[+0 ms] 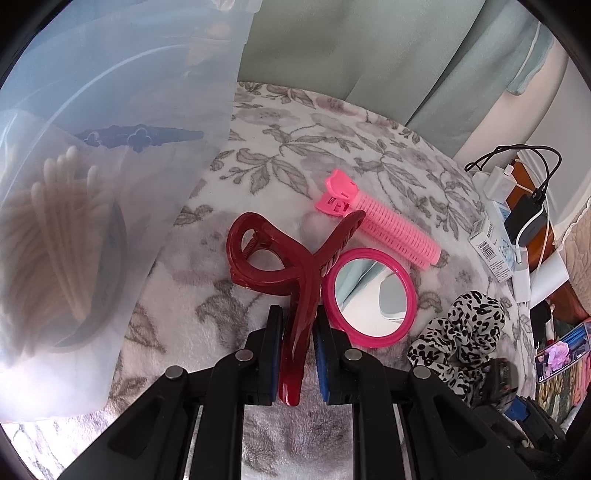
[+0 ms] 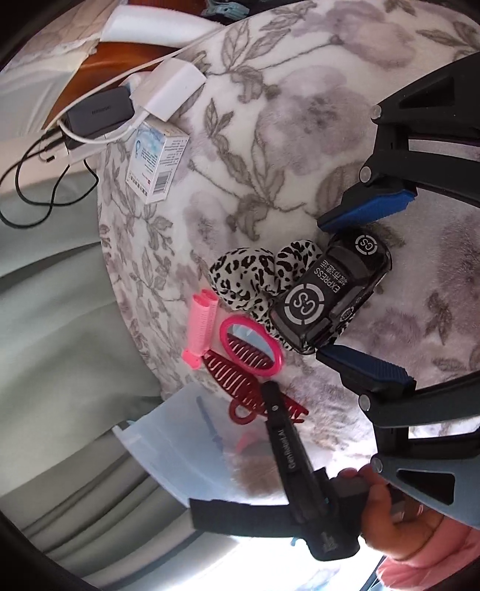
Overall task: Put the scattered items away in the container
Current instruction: 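Lift the claw clip and toy car and carry both toward the clear box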
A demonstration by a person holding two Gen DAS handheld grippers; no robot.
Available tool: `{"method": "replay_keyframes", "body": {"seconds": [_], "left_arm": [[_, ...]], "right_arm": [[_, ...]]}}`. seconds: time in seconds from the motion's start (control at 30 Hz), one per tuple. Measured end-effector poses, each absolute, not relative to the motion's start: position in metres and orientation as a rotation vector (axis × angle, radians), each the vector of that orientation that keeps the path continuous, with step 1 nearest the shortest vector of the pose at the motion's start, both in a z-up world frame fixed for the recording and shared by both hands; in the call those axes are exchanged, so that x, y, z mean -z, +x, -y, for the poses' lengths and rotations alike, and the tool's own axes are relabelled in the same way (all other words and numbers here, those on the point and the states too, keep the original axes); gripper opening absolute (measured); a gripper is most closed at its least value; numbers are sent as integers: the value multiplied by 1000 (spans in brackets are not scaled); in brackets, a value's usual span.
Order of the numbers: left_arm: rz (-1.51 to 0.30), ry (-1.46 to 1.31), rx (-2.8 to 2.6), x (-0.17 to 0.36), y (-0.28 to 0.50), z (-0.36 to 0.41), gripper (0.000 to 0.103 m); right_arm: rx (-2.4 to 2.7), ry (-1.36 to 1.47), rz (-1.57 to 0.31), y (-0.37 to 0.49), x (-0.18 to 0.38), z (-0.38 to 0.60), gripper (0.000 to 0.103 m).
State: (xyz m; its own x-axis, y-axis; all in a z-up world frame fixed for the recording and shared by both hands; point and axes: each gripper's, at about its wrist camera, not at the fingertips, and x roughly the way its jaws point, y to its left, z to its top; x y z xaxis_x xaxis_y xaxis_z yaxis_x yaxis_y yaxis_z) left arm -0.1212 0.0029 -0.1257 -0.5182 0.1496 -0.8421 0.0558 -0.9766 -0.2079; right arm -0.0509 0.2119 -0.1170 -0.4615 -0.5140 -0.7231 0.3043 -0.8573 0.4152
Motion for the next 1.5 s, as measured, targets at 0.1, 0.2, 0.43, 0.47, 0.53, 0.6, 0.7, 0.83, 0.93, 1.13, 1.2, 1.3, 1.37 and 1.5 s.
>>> {"method": "replay_keyframes", "body": {"seconds": [0.1,0.2,0.43,0.47,0.53,0.6,0.7,0.83,0.93,1.13,1.2,1.3,1.37,1.5], "left_arm": [[325,-1489,-2670,124,-122,-13,15],[309,-1455,-2677,118,-117,-23,13],[323,-1417,-2691,112,-109,-40,10],[329,-1410,-2694,110,-108,-42,10],[344,-1392,-2699,105,-107,-41,9],[348,-1370,-2703,94,-101,-37,9],[344,-1354,-2706,87,-94,-39,9],[338,-1366,-2705,82,-82,-39,9],[349,-1380,-2701,87,-82,-39,9],[354,-1387,-2703,95,-90,-44,9],[352,-1388,-2702,97,-92,-47,9],[354,-1390,-2700,97,-91,-44,9],[355,-1390,-2698,101,-96,-52,9],[345,-1381,-2696,112,-108,-75,9]], "right_arm": [[2312,1283,363,-52,116,-218,37],[2309,1301,395,-51,115,-221,35],[2320,1232,496,-43,101,-233,34],[2324,1220,500,-41,97,-235,33],[2331,1200,502,-37,90,-236,33],[2332,1189,507,-34,85,-237,32],[2338,1197,492,-32,85,-234,23],[2331,1231,452,-32,91,-225,23],[2330,1246,417,-34,95,-218,23],[2347,1312,412,-44,106,-213,26],[2338,1314,441,-46,109,-215,26],[2325,1299,503,-45,108,-223,23],[2330,1281,517,-44,104,-226,22],[2343,1251,509,-39,95,-227,21]]}}
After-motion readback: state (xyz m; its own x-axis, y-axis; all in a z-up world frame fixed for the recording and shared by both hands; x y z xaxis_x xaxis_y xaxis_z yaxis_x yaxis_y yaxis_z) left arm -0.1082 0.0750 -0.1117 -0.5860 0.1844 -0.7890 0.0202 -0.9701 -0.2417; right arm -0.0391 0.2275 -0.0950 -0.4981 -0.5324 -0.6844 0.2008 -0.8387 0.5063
